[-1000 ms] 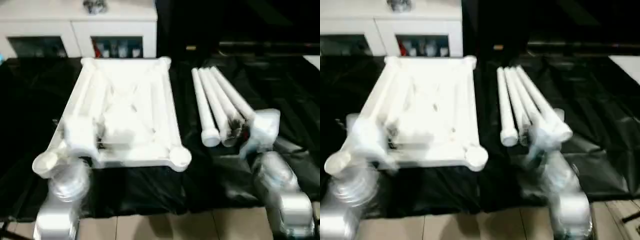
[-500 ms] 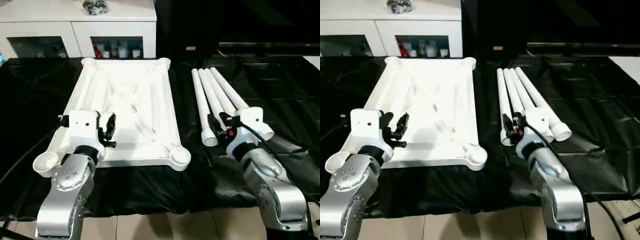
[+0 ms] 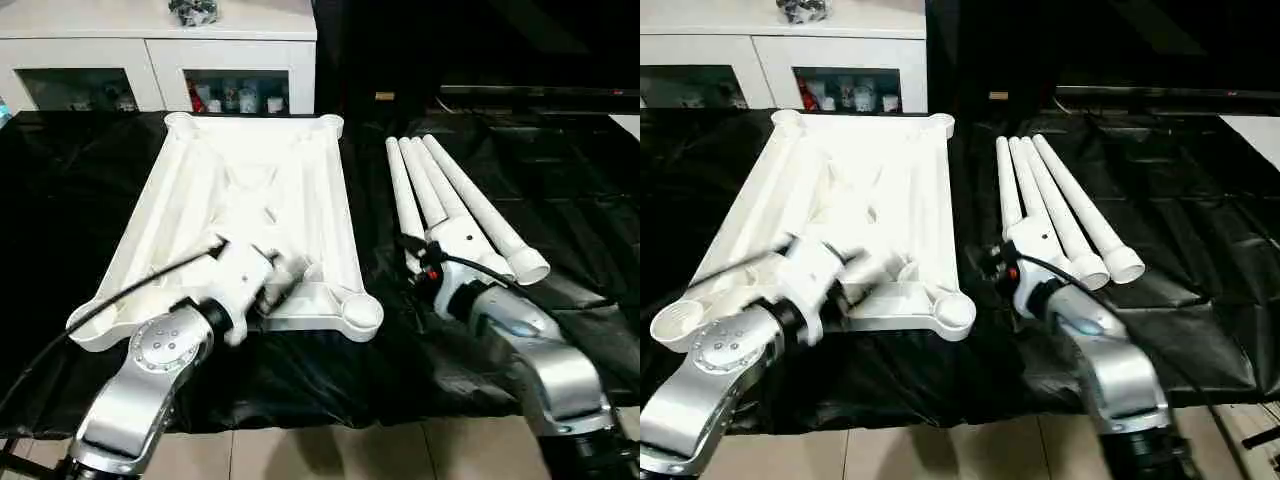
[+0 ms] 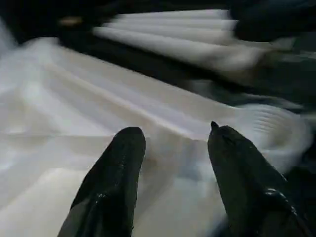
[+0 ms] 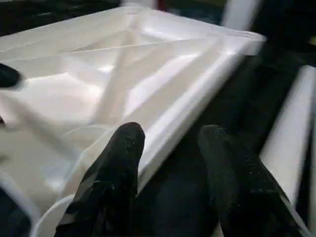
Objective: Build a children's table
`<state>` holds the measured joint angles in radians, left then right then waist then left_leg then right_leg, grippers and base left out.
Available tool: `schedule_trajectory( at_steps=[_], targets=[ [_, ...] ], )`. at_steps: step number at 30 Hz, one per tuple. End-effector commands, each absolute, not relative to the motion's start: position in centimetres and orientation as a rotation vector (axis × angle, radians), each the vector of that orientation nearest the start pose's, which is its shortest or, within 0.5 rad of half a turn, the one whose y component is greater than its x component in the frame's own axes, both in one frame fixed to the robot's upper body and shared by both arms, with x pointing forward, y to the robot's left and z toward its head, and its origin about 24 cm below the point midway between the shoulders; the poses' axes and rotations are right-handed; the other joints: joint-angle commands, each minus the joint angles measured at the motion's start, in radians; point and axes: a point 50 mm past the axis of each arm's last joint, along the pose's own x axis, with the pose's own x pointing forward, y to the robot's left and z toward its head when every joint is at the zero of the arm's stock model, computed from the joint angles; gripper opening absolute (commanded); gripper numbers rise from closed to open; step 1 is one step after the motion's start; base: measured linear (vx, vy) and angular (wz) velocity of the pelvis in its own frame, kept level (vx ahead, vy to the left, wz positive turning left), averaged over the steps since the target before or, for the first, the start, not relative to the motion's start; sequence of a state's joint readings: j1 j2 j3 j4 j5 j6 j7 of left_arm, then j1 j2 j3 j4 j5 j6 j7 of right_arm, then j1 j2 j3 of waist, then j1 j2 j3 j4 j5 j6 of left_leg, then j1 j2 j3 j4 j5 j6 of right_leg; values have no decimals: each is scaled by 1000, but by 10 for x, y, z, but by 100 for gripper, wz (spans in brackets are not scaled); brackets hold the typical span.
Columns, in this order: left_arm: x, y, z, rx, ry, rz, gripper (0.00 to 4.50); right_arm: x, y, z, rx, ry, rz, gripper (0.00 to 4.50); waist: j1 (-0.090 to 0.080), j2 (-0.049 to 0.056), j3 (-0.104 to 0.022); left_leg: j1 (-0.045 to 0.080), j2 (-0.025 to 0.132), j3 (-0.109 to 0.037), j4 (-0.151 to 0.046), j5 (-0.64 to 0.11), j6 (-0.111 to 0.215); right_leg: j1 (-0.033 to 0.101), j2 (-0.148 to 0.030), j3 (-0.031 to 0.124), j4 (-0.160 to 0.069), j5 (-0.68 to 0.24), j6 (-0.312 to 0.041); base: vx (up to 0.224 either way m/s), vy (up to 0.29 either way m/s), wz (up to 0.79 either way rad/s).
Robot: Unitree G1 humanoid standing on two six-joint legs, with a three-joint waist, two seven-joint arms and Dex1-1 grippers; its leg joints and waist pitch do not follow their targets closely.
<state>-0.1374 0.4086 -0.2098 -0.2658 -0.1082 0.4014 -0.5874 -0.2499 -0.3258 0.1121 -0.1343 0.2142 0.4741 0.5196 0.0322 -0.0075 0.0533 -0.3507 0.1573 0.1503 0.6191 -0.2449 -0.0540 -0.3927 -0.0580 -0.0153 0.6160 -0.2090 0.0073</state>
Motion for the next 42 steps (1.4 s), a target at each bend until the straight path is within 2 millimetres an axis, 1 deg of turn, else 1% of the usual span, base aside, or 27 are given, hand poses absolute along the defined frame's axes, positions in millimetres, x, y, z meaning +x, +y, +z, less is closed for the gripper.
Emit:
schedule_trajectory(
  at_steps=[1,2,3,4,5,6,7,8,9,10,11,12,13,16,19,20,23,25,28,29,32,37,38,39,40,41,42],
  targets=[
    [254,127,87,314,169,-869,242,282,-135,97,-132,146,754,206,-1,-2,-56,-2,54,-6,-73,21,67,53,-66,39,-46,59,-264,0,0,0],
    [253,123,85,334,200,-951,242,275,-135,97,-144,160,871,206,-2,-1,-56,-2,54,-7,-73,6,69,55,-66,38,-48,36,-266,0,0,0],
    [253,122,84,337,203,-961,242,275,-135,97,-146,164,884,206,-1,-2,-56,0,54,-6,-73,-4,71,54,-66,38,-50,24,-265,0,0,0],
    [253,118,82,360,218,-1027,242,269,-137,96,-167,182,958,206,-1,-4,-54,-2,56,-6,-74,-16,73,54,-67,40,-52,9,-267,0,0,0],
    [253,118,81,362,220,-1033,242,269,-138,96,-169,183,963,206,1,3,-53,-1,57,-8,-76,-21,73,54,-68,39,-53,-5,-265,0,0,0],
    [253,116,79,378,230,-1069,216,266,-141,95,-199,190,992,213,0,3,-53,1,58,-6,-75,-30,68,52,-69,40,-54,-16,-267,0,0,0],
    [254,115,78,388,237,-1086,216,265,-143,95,-211,195,1006,213,-1,1,-53,-2,58,-8,-77,-32,67,55,-68,39,-56,-24,-264,0,0,0],
    [255,115,76,403,256,-1101,216,263,-145,95,-213,209,1036,213,-1,0,-55,-1,58,-6,-76,-31,66,54,-68,39,-55,-19,-265,0,0,0],
    [256,115,75,409,266,-1107,190,262,-146,94,-211,216,1051,213,-1,0,-56,-1,58,-6,-75,-30,66,56,-68,39,-54,-17,-265,0,0,0],
    [257,115,75,413,271,-1106,190,262,-147,94,-214,218,1056,213,-1,0,-57,-1,58,-5,-74,-21,68,54,-69,39,-53,-3,-272,0,0,0],
    [265,116,72,443,297,-1093,178,260,-149,94,-239,230,1084,213,-1,-1,-58,-1,57,-4,-72,-23,70,55,-67,38,-54,-8,-272,0,0,0],
    [265,116,72,443,297,-1093,172,260,-149,94,-239,230,1084,213,0,-2,-58,0,57,-4,-72,-21,72,54,-67,39,-54,-7,-272,0,0,0],
    [269,116,71,442,304,-1091,167,260,-151,94,-247,231,1084,213,-2,-2,-57,-3,57,-3,-73,-17,71,56,-68,38,-54,-7,-276,0,0,0],
    [274,117,71,439,316,-1095,136,261,-152,94,-257,237,1088,213,-2,-2,-59,-1,57,-3,-71,-18,68,55,-68,38,-54,-14,-281,0,0,0],
    [280,118,69,461,331,-1100,123,260,-153,93,-264,244,1098,213,0,-1,-61,-1,58,-2,-70,-6,75,54,-67,38,-52,3,-286,0,0,0],
    [280,118,68,463,337,-1107,101,260,-153,93,-263,246,1100,213,0,-1,-61,-1,58,-2,-70,-5,76,55,-68,37,-51,5,-287,0,0,0],
    [281,119,66,458,367,-1145,80,257,-153,91,-271,271,1126,213,1,-1,-62,-1,59,-2,-70,3,81,55,-69,37,-50,19,-295,0,0,0],
    [281,119,66,468,376,-1163,47,255,-153,90,-277,282,1143,213,2,0,-62,-2,60,-3,-69,4,84,57,-71,37,-49,24,-298,0,0,0],
    [281,119,65,477,379,-1171,41,255,-153,90,-285,278,1144,213,2,-1,-62,-2,60,-2,-70,-4,83,57,-71,37,-50,12,-299,0,0,0],
    [282,120,65,490,385,-1180,23,255,-153,90,-287,277,1144,213,2,-1,-62,-2,61,-2,-70,-4,82,56,-71,37,-50,9,-300,0,0,0],
    [283,122,63,519,394,-1186,6,255,-152,90,-290,276,1152,213,1,0,-62,-2,61,-3,-70,0,82,57,-71,37,-49,14,-298,0,0,0],
    [284,124,61,574,402,-1197,1,255,-152,89,-298,276,1161,213,1,-1,-62,-1,62,-2,-70,-6,82,57,-71,37,-49,11,-301,0,0,0],
    [285,124,62,593,389,-1198,1,255,-153,89,-298,275,1162,213,2,2,-62,-1,62,-2,-70,-10,79,56,-71,37,-50,4,-298,0,0,0],
    [286,124,62,595,385,-1198,1,255,-153,90,-298,275,1162,213,1,1,-62,0,62,-1,-70,-11,77,56,-71,37,-50,6,-298,0,0,0],
    [287,124,64,590,376,-1193,22,255,-153,90,-296,272,1160,213,1,1,-61,-1,62,-1,-71,-14,75,56,-71,37,-50,4,-299,0,0,0],
    [288,124,65,577,375,-1195,22,256,-153,90,-291,270,1158,213,2,5,-62,1,62,0,-71,-17,70,55,-71,37,-50,6,-300,0,0,0],
    [289,124,65,566,378,-1198,22,256,-154,90,-286,268,1156,213,2,4,-62,0,62,-1,-71,-19,68,56,-70,37,-50,7,-301,0,0,0]
  ],
)
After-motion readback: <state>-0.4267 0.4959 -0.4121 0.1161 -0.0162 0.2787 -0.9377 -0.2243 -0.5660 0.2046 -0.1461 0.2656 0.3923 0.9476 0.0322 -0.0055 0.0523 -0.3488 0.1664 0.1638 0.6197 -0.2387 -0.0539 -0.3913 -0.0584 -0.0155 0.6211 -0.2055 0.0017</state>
